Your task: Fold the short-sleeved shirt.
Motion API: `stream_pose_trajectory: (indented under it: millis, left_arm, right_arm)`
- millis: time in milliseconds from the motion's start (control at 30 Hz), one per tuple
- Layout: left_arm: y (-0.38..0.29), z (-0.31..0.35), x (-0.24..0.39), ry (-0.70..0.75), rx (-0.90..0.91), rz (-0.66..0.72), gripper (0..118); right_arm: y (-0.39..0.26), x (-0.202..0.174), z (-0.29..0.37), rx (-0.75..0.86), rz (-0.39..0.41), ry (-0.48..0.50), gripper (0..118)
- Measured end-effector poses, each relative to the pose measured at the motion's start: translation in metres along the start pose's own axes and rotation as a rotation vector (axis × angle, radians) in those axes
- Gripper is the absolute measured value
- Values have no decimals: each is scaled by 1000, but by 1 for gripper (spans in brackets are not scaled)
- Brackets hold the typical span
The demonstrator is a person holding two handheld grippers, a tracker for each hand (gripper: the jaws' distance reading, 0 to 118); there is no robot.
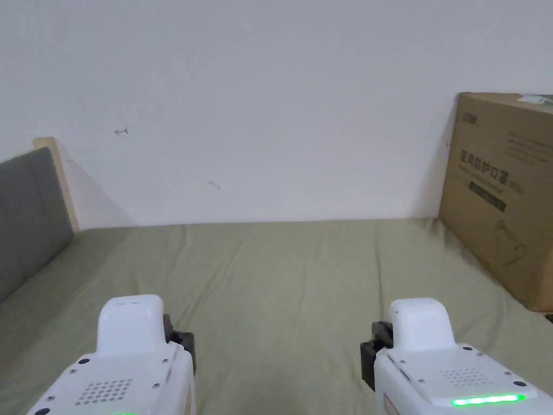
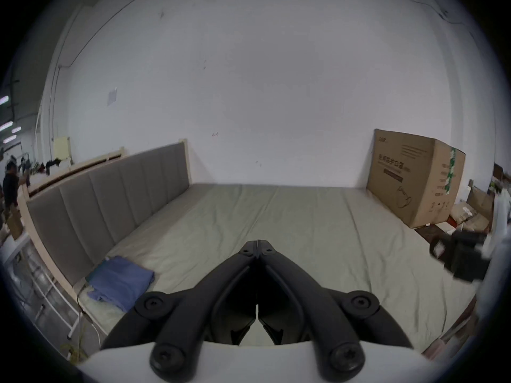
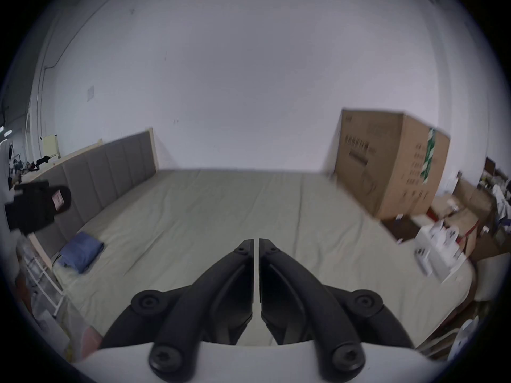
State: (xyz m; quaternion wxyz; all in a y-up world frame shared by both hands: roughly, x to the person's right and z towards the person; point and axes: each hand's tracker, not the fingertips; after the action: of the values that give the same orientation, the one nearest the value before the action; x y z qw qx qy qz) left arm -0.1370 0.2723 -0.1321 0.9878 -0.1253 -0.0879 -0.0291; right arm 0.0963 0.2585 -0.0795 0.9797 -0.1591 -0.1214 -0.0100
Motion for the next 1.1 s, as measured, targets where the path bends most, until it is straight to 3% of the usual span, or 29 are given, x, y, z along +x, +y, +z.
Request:
stream_pose_trajectory:
  millis: [67, 167, 500, 533, 600, 667, 733, 767, 833, 1100]
  left_arm:
    - [-2, 12, 12, 22, 62, -51, 0]
    - [-1, 21, 21, -12, 62, 9, 0]
    - [-6, 28, 30, -35, 85, -23, 0]
    - [-6, 28, 30, -34, 80, -23, 3]
    - [-8, 30, 27, -26, 104, -14, 24]
    - [-5, 32, 24, -18, 117, -8, 68]
    - [-1, 31, 22, -28, 107, -3, 108]
    - [-1, 31, 21, -29, 107, -1, 111]
    - [-2, 36, 22, -14, 123, 3, 111]
    - [9, 38, 24, -4, 112, -2, 111]
  right_arm:
    - [10, 0, 11, 57, 30, -33, 4]
    - [11, 1, 22, 118, 17, -90, 4]
    - [-13, 21, 21, 72, -44, -135, 4]
    - [-14, 22, 21, 75, -46, -141, 4]
    - [-14, 23, 22, 85, -43, -153, 8]
    - [-13, 23, 25, 107, -18, -168, 36]
    - [-12, 20, 27, 135, 23, -212, 86]
    - [-12, 20, 26, 134, 28, -217, 100]
    - [-11, 20, 28, 143, 26, -210, 108]
    - [-9, 15, 31, 176, 55, -211, 112]
